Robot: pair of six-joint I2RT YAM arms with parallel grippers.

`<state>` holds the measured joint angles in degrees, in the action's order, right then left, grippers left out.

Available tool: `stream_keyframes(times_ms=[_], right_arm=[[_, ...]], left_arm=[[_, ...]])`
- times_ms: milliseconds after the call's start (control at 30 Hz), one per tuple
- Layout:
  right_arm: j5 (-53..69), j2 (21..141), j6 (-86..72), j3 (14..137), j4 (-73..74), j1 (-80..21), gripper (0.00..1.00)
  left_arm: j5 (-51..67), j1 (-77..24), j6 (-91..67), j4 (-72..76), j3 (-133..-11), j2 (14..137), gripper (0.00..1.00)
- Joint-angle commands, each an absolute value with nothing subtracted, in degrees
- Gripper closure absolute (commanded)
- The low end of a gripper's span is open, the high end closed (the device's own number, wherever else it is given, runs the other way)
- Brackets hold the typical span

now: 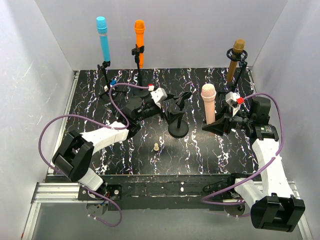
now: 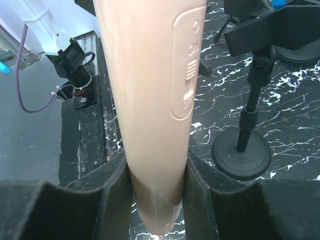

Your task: Attach the microphones to the stand

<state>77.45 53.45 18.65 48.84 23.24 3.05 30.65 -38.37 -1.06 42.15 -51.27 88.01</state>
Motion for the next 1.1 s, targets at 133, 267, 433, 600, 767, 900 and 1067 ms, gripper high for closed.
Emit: stream_keyframes(times_ms=[133,267,433,600,767,900,1067], right_arm=[[79.54,52.12,17.67,48.6,20.39,3.6,0.99],[79.45,52.38,17.67,48.6,20.3,3.78,0.99],[79.37,53.0,17.84,49.13,20.39,3.78,0.99],[79.1,53.7,19.33,50.18,22.14,3.78,0.99],[78.93,54.31,20.65,51.15,23.99,3.69,0.99],[78.84,54.4,20.92,51.15,24.0,3.78,0.99],[78.22,54.93,22.76,52.12,26.36,3.78,0.99]], left_arm=[[28.48,-38.93,-0.79,44.83,-53.88,90.26,0.02],[28.04,-38.85,-1.67,44.3,-54.93,90.7,0.05],[27.51,-38.85,-2.81,46.32,-54.84,90.88,0.05],[26.63,-38.94,-3.16,46.41,-54.76,91.23,0.1],[25.93,-38.94,-3.25,46.06,-55.02,91.23,0.16],[25.75,-39.11,-2.81,44.83,-55.37,90.97,0.18],[25.05,-39.37,-2.37,44.38,-55.2,90.7,0.12]])
